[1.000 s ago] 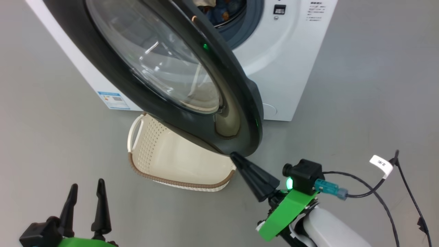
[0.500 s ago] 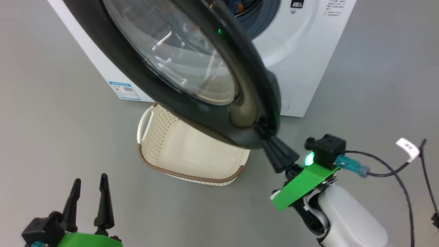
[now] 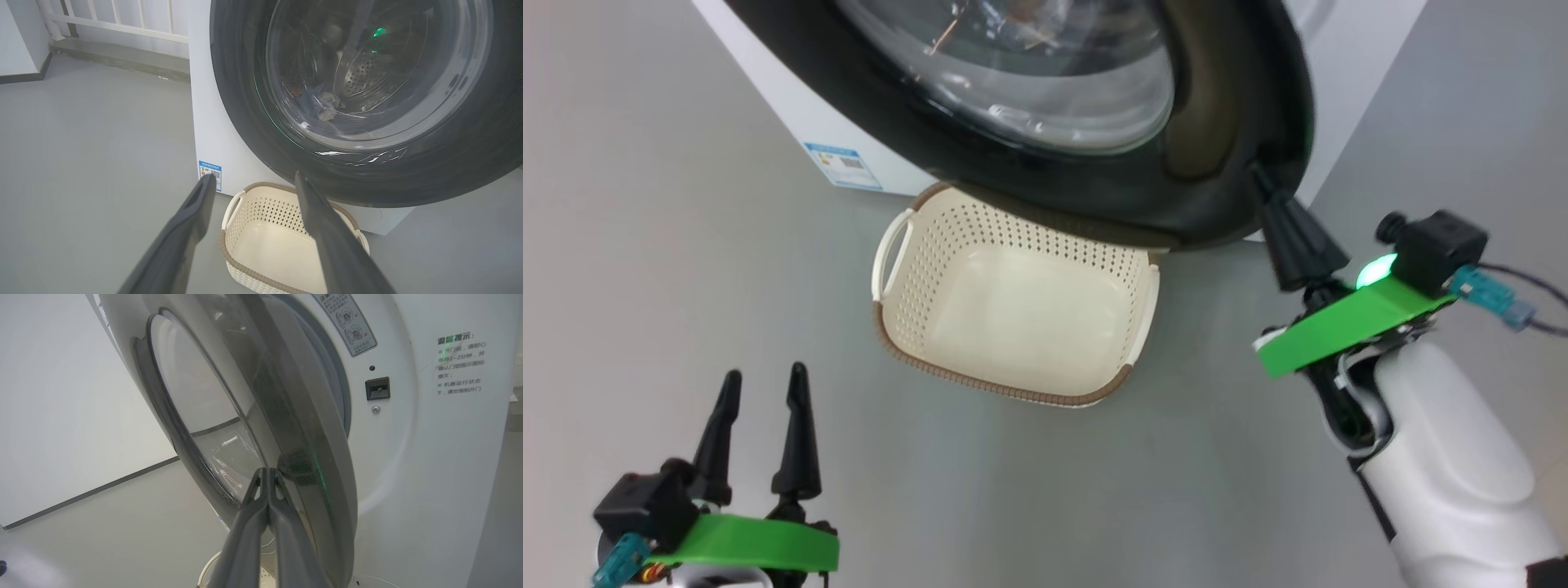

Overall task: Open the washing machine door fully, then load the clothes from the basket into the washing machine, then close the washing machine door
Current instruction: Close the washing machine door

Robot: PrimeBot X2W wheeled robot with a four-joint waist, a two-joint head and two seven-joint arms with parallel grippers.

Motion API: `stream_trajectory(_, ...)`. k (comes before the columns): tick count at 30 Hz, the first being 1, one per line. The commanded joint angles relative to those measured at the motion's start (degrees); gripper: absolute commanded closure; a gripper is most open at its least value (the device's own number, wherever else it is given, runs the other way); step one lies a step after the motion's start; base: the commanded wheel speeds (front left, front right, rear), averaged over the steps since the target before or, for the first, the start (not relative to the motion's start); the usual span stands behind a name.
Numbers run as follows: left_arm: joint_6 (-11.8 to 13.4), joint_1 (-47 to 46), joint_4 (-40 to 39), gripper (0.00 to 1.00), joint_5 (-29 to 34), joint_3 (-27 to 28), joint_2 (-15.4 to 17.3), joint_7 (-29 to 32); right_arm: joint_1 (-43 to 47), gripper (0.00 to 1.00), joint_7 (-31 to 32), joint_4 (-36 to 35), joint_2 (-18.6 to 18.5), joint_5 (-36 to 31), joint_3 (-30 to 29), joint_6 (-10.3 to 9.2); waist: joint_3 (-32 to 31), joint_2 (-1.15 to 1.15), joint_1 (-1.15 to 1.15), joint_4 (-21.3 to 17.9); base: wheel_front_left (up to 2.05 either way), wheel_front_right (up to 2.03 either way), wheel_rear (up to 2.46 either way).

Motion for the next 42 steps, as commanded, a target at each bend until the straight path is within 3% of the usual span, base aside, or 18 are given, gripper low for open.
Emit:
stream_trajectory(1, -0.09, -1.89, -1.79, 0.00, 0.27, 1.37, 0.81, -0.36, -1.77, 1.00, -0.27, -0.97, 0.10, -0.57, -0.09, 0.08, 1.62, 0.00, 0.00, 1.28, 0.00, 0.00, 0.00)
stream_trajectory(26, -0.09, -7.63, -3.28, 0.00, -1.61, -2.89, 0.81, -0.36, -19.11, 1.00, -0.27, 3.77, -3.61, -4.26, -13.13, 0.08, 10.04, 0.00, 0.00, 7.25, 0.00, 0.00, 0.00)
stream_trajectory(42, -0.09, -6.65, -1.69, 0.00, -0.08, -2.54, 0.81, -0.36, -14.34, 1.00, -0.27, 3.08, -2.51, -3.21, -9.41, 0.08, 6.51, 0.00, 0.00, 5.23, 0.00, 0.00, 0.00)
